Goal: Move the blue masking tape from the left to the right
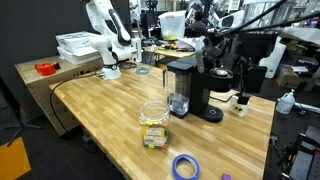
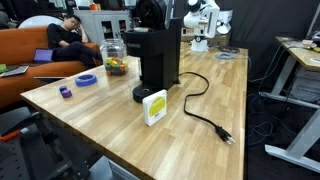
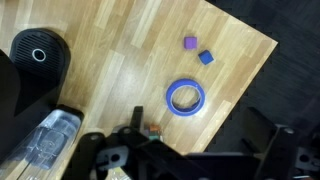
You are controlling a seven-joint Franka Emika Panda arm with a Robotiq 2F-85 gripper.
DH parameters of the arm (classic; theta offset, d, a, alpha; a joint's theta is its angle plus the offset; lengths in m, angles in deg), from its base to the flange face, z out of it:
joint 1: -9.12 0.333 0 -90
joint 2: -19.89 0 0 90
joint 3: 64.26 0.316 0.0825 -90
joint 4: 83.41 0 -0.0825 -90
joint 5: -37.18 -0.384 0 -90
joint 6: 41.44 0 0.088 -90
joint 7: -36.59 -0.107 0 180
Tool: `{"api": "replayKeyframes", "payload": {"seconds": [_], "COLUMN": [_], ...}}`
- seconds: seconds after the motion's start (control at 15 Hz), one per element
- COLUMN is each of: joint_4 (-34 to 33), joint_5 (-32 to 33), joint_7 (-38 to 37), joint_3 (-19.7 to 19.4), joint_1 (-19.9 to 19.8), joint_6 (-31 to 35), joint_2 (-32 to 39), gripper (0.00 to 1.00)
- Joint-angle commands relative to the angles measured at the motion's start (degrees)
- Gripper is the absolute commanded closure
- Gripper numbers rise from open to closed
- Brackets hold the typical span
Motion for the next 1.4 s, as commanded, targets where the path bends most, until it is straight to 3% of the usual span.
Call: {"api": "replayKeyframes", "payload": {"seconds": [0.0,0.47,0.73,1.33], "joint_4": [-2.8,-9.8,-13.7,-13.7], "joint_5": [0.1,0.3,4.1,4.2], "joint_7": [5.0,11.8,9.3,8.9], "joint_3": [-0.3,1.5,4.4,5.2], "joint_1": [-0.4,-0.1,-0.2,-0.7], "joint_6": [0.5,0.3,0.5,0.7], "joint_2": [2.6,12.6,17.9,18.4], "gripper": [0.00,0.00,0.00,0.00]}}
